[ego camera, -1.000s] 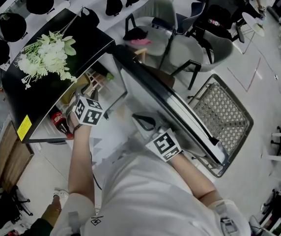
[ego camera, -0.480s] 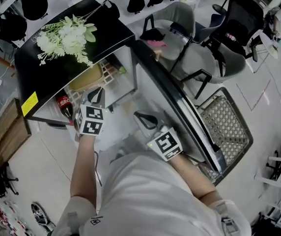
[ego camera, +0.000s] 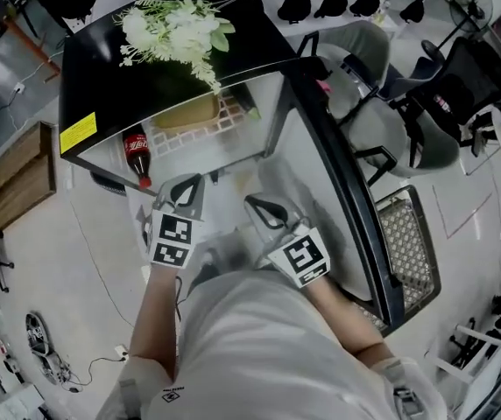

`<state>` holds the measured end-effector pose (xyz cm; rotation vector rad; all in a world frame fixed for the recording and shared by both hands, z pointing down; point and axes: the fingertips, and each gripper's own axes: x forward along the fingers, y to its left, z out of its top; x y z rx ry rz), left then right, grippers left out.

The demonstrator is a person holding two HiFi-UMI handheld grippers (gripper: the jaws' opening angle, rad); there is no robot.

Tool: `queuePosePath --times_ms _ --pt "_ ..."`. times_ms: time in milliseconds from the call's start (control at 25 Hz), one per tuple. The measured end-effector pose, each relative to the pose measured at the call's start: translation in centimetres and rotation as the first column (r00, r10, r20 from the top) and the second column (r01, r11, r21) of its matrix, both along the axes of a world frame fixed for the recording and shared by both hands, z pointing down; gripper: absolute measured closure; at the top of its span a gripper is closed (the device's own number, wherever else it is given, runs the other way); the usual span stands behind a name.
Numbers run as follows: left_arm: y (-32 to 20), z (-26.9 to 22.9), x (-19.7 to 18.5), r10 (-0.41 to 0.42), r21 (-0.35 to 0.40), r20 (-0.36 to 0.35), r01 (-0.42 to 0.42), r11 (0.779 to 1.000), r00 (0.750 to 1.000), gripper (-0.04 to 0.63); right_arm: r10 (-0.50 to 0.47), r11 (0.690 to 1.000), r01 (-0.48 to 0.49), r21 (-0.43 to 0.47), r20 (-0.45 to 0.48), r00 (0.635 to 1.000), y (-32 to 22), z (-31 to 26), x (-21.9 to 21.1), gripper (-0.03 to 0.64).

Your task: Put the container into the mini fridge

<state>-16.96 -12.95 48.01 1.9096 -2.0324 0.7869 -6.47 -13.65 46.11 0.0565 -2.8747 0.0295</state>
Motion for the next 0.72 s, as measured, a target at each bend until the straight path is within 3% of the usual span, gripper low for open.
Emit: queuePosePath --times_ms 280,720 --pt "4.6 0.9 0.6 -0.070 0.006 -0.037 0.070 0.998 0.997 0.586 -0.059 0.998 0.059 -0.021 0.007 0.998 1.5 -0.4 -1.4 0.614" --pt "10.5 -1.8 -0.4 -0.124 0.128 -0.105 0.137 0.982 0.987 0.586 -0.114 0.993 0.115 -0.023 0.029 0.993 3.9 -1.7 -3.9 0.614"
